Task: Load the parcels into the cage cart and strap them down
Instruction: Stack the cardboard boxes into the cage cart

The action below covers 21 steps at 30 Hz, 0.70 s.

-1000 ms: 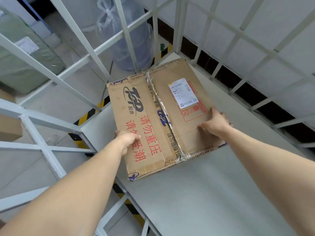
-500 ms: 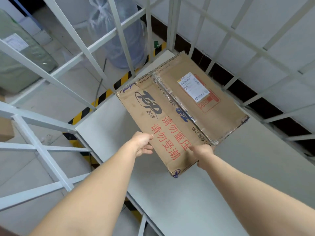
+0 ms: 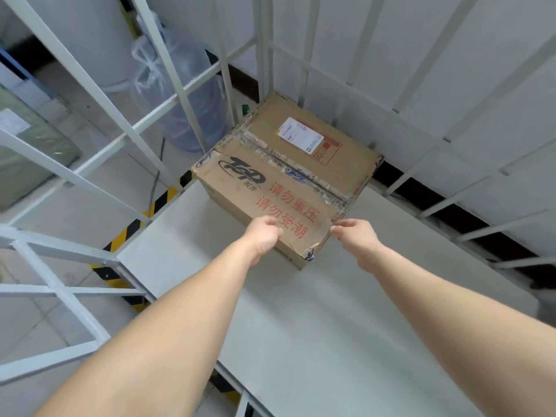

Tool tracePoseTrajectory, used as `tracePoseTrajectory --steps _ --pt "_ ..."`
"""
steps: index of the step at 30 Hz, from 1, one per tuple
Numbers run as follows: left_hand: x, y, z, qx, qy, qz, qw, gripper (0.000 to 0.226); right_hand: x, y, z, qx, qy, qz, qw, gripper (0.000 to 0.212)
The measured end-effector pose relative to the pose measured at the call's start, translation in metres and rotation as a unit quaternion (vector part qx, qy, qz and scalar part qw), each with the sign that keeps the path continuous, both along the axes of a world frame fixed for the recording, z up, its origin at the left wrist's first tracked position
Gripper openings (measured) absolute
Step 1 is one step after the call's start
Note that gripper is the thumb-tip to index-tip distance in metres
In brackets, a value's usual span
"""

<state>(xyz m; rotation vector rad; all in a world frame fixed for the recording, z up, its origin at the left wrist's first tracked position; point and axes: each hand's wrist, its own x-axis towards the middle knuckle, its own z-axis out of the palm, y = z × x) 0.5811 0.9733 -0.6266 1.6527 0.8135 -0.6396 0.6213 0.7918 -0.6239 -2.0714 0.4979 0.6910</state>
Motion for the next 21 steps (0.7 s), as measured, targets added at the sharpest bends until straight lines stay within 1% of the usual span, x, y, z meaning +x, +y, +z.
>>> tracePoseTrajectory --steps 3,5,7,9,11,14,16,18,21 --pt "0.001 -0.002 0.063 0.106 -0.076 -0.068 0.989 0.042 -0.006 -0.003 0.056 -0.043 -0.039 0.056 0.997 0.039" --pt "-0.001 -0.013 0.115 0.148 -0.122 -0.102 0.976 0.044 -0.009 -0.006 0.104 -0.077 -0.076 0.106 0.989 0.037" --pt "-0.005 -0.028 0.166 0.194 -0.17 -0.15 0.955 0.045 -0.013 -0.01 0.159 -0.108 -0.118 0.163 0.974 0.037" --pt "-0.014 -0.049 0.216 0.244 -0.215 -0.214 0.921 0.045 -0.023 -0.02 0.218 -0.143 -0.161 0.218 0.952 0.041" --pt "-0.026 -0.072 0.27 0.308 -0.263 -0.283 0.869 0.046 -0.037 -0.035 0.278 -0.207 -0.22 0.285 0.91 0.043" --pt "-0.048 -0.104 0.359 0.435 -0.344 -0.364 0.749 0.045 -0.062 -0.071 0.364 -0.306 -0.316 0.347 0.828 0.041" --pt "-0.067 -0.127 0.415 0.501 -0.388 -0.372 0.678 0.042 -0.083 -0.102 0.419 -0.349 -0.365 0.352 0.788 0.048" --pt "-0.089 -0.157 0.466 0.54 -0.419 -0.367 0.631 0.043 -0.109 -0.138 0.469 -0.381 -0.406 0.345 0.756 0.055" --pt "-0.132 -0.215 0.529 0.564 -0.471 -0.363 0.573 0.052 -0.157 -0.197 0.537 -0.414 -0.448 0.32 0.725 0.064"
